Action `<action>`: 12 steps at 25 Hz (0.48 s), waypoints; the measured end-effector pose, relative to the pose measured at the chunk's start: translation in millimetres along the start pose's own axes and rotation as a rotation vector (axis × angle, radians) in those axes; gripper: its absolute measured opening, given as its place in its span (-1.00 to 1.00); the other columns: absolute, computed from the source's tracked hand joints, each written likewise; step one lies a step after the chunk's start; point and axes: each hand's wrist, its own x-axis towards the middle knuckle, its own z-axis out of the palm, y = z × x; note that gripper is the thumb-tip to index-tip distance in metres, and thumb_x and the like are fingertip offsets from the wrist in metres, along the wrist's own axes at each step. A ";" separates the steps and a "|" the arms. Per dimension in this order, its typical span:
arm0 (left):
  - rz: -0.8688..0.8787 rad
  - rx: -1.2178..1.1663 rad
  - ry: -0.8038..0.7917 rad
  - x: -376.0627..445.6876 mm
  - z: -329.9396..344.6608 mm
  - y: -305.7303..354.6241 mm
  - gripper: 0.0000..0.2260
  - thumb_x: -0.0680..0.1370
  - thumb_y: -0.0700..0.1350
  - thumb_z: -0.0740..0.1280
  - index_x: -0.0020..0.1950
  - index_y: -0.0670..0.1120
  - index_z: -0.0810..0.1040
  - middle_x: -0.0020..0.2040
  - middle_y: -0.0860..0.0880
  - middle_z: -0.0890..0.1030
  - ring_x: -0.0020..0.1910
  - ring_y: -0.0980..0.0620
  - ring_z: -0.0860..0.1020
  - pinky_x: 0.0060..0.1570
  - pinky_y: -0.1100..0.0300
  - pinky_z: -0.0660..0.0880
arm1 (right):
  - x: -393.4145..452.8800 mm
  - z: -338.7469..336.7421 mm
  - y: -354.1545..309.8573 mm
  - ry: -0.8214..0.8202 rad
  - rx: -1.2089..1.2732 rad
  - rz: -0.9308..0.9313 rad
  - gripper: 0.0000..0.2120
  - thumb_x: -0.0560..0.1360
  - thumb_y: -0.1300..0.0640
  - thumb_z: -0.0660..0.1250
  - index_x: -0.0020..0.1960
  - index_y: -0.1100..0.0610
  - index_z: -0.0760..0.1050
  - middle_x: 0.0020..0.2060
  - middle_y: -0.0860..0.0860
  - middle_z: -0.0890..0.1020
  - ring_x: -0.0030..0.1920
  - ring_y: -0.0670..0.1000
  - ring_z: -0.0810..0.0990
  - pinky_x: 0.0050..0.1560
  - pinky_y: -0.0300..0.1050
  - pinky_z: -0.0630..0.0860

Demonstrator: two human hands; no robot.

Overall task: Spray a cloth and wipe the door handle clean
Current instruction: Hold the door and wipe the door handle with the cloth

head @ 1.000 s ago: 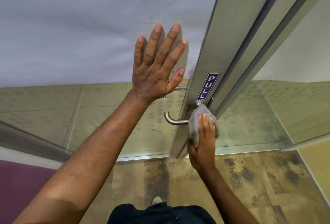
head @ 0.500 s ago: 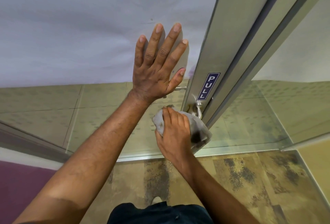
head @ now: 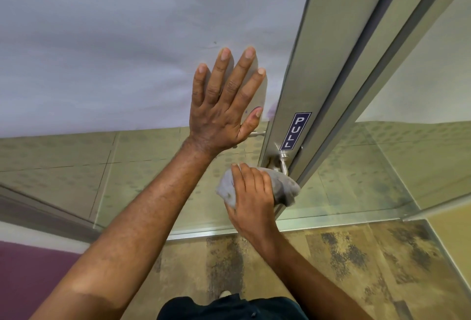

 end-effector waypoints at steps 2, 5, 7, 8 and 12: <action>0.012 0.002 0.005 0.8 0.1 -0.9 -0.48 0.64 0.14 0.14 0.54 -0.07 0.43 0.53 -0.15 0.43 0.54 -0.26 0.23 0.59 -0.16 -0.04 | -27.3 18.2 16.2 0.024 -0.003 -0.138 -0.22 0.54 -0.17 0.26 0.66 0.13 0.19 0.63 0.12 0.28 0.62 0.18 0.24 0.62 0.17 0.06; 0.021 0.003 0.007 0.1 1.6 -1.8 -0.48 0.64 0.15 0.15 0.54 -0.07 0.43 0.51 -0.16 0.45 0.52 -0.27 0.25 0.59 -0.16 -0.04 | -34.0 24.2 34.6 0.073 -0.035 -0.294 -0.20 0.52 -0.15 0.34 0.65 0.13 0.20 0.65 0.08 0.22 0.65 0.17 0.18 0.64 0.18 -0.03; 0.018 0.004 0.001 -0.8 1.5 -1.8 -0.48 0.64 0.15 0.15 0.55 -0.06 0.41 0.52 -0.16 0.44 0.53 -0.27 0.24 0.59 -0.15 -0.05 | -23.9 17.3 36.5 0.049 -0.097 -0.388 -0.24 0.54 -0.15 0.30 0.63 0.16 0.24 0.64 0.10 0.26 0.64 0.20 0.20 0.63 0.20 0.00; 0.016 0.009 -0.003 -1.1 1.4 -2.1 -0.48 0.64 0.15 0.15 0.55 -0.06 0.40 0.53 -0.16 0.44 0.54 -0.27 0.23 0.60 -0.15 -0.06 | -15.9 12.8 34.4 0.029 -0.147 -0.437 -0.27 0.56 -0.14 0.25 0.62 0.19 0.26 0.62 0.13 0.29 0.64 0.21 0.20 0.64 0.21 -0.01; 0.003 0.001 -0.001 -0.6 0.4 -1.7 -0.48 0.65 0.14 0.14 0.54 -0.07 0.43 0.53 -0.17 0.44 0.55 -0.25 0.19 0.60 -0.14 -0.09 | 15.8 2.2 11.1 -0.154 -0.460 -0.585 -0.39 0.64 -0.13 0.07 0.46 0.28 0.47 0.43 0.23 0.53 0.52 0.25 0.37 0.64 0.22 -0.03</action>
